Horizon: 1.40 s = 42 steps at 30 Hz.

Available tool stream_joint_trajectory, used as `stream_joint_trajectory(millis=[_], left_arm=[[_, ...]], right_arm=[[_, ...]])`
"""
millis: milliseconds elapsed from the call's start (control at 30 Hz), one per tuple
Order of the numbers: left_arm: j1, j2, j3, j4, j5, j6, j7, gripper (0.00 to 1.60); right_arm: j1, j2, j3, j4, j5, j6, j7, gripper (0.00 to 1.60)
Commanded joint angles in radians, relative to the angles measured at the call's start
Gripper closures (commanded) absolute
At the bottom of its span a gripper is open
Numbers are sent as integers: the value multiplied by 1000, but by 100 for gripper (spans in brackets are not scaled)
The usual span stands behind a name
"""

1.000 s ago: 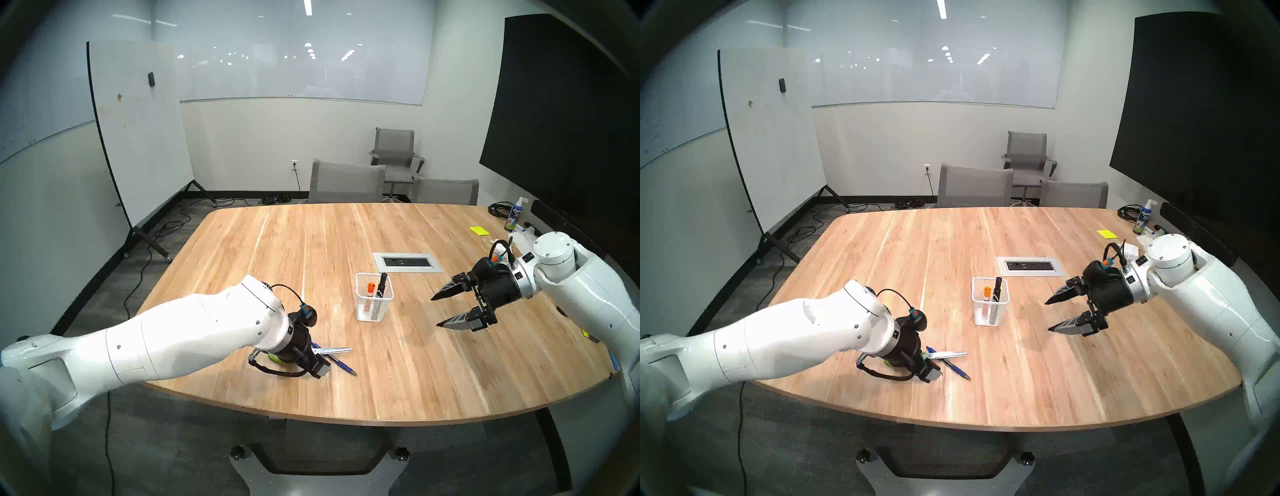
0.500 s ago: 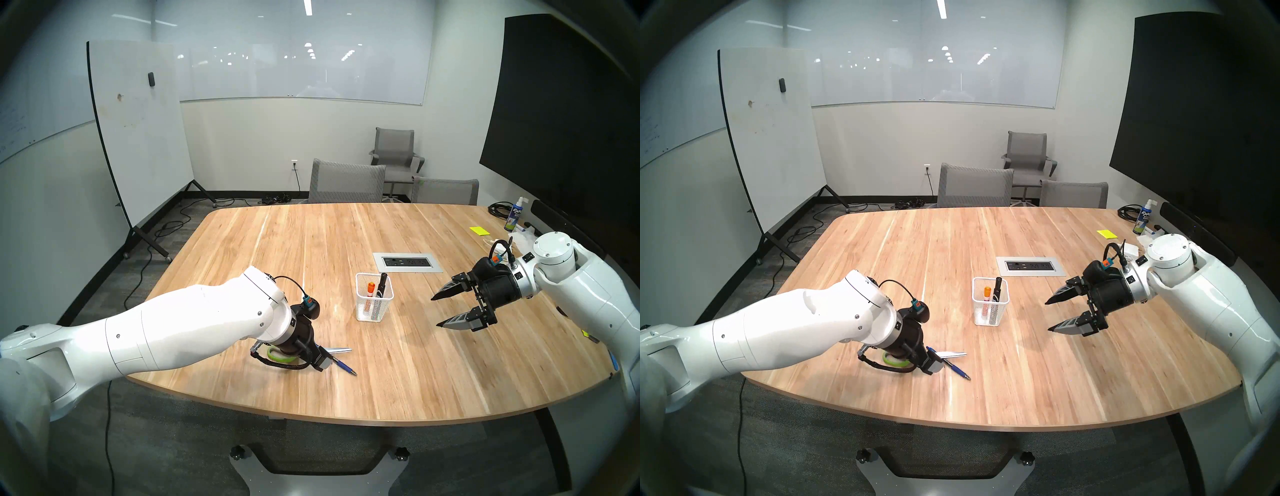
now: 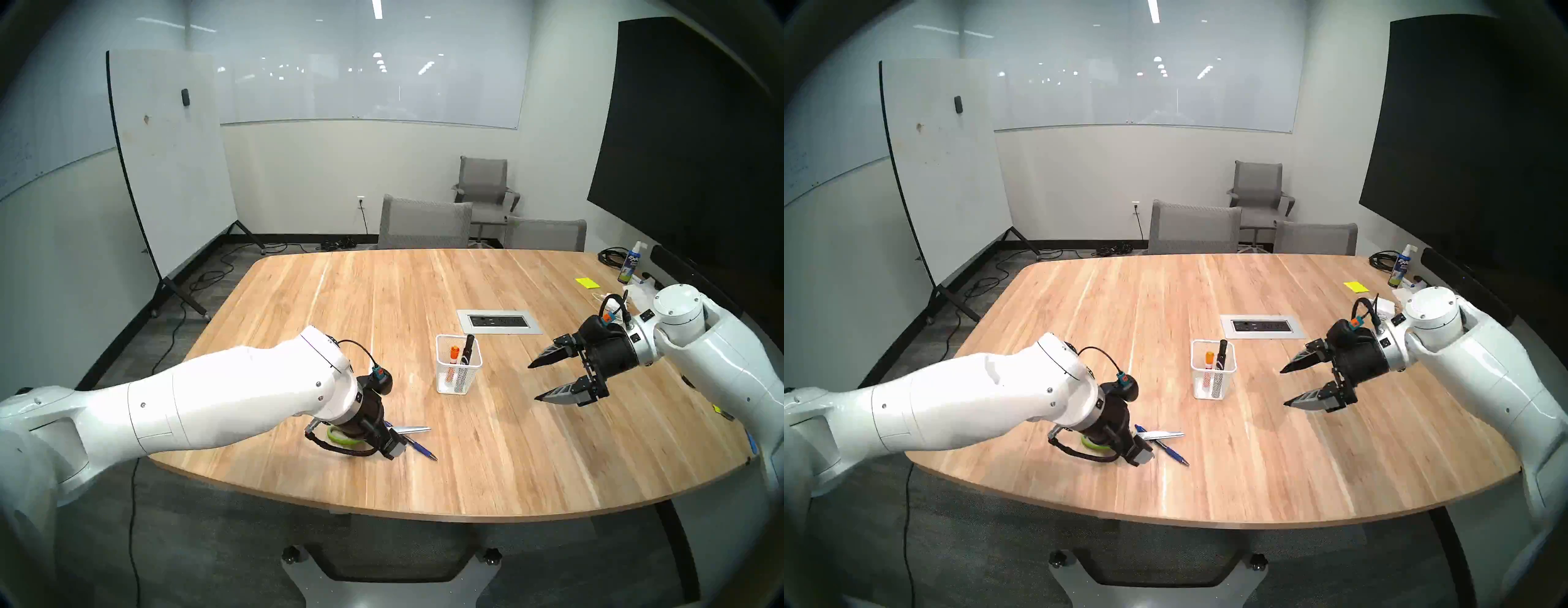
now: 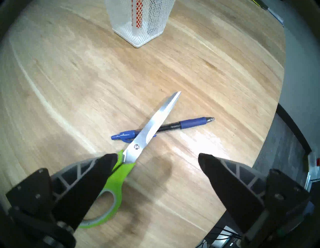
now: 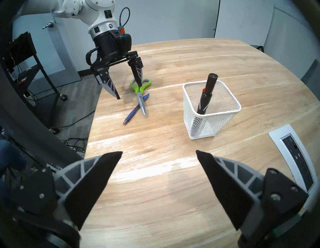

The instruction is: Place the pen, the marker, and the scissors into the pen holder

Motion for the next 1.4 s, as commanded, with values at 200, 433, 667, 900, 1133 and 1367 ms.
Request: stream_joint_trajectory(millis=[200,433,667,900,1133,1367], left_arm=[[-157,-5,98,18,27,-2,-74,0],[-203,-25,135,49,41,-2,-116,0],[-225,-43,168,77,57,-2,-157,0],[-233,-66,196,105,80,-2,-192,0],[-248,-81,219,125,95,-2,-221,0],[-251,-103,245,149,117,-2,-240,7]], right_arm=[[10,6,10,-2,4,2,1,0],[10,6,10,-2,5,2,1,0],[10,6,10,-2,5,2,1,0],[10,6,10,-2,5,2,1,0],[10,6,11,-2,5,2,1,0],[10,6,11,-2,5,2,1,0]])
